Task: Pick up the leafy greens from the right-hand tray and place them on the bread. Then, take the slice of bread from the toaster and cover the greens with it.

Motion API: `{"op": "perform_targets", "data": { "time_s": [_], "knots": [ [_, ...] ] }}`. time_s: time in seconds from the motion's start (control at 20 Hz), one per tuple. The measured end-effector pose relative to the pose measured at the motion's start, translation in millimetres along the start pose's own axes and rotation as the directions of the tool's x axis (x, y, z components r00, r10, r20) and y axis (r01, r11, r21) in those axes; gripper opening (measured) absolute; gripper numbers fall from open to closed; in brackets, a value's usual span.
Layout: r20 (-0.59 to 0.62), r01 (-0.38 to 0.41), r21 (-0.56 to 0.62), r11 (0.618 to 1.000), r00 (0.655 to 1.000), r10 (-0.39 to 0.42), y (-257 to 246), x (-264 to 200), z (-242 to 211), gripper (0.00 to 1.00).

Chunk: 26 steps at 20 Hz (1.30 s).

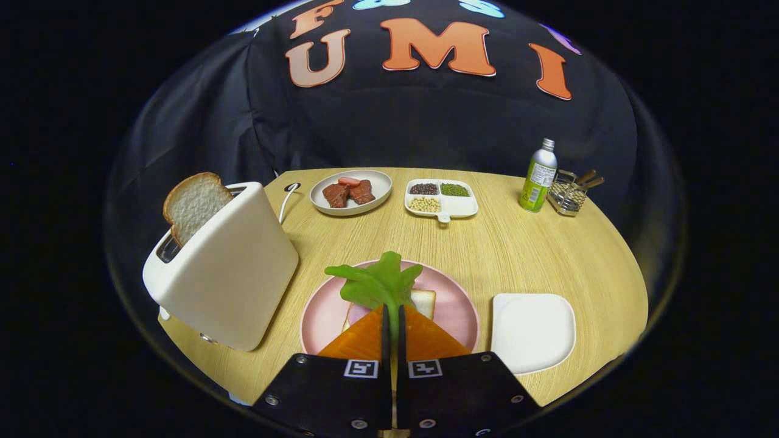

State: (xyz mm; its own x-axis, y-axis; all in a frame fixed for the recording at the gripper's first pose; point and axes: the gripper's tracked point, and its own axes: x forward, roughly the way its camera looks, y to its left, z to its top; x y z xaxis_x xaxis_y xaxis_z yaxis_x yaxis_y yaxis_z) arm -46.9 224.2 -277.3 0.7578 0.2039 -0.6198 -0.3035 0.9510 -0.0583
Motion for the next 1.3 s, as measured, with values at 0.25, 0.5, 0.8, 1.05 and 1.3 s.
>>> {"op": "perform_targets", "data": {
  "time_s": [0.25, 0.5, 0.8, 1.05, 1.3],
  "knots": [
    [-0.039, 0.019, -0.012, 1.0, 0.999, -0.02, -1.4, 12.1, -11.8, 0.04],
    [-0.05, 0.031, -0.035, 0.999, 0.998, -0.033, -3.6, 14.5, -16.4, 0.17],
    [-0.039, 0.076, -0.024, 0.997, 0.996, -0.076, -13.3, 10.3, -12.9, 0.47],
    [-0.009, 0.095, -0.008, 0.995, 0.995, -0.095, -16.7, -3.0, 1.1, 0.85],
    [0.056, 0.082, 0.005, 0.997, 0.995, -0.082, -3.0, -19.1, 37.1, 0.97]
  ]
}}
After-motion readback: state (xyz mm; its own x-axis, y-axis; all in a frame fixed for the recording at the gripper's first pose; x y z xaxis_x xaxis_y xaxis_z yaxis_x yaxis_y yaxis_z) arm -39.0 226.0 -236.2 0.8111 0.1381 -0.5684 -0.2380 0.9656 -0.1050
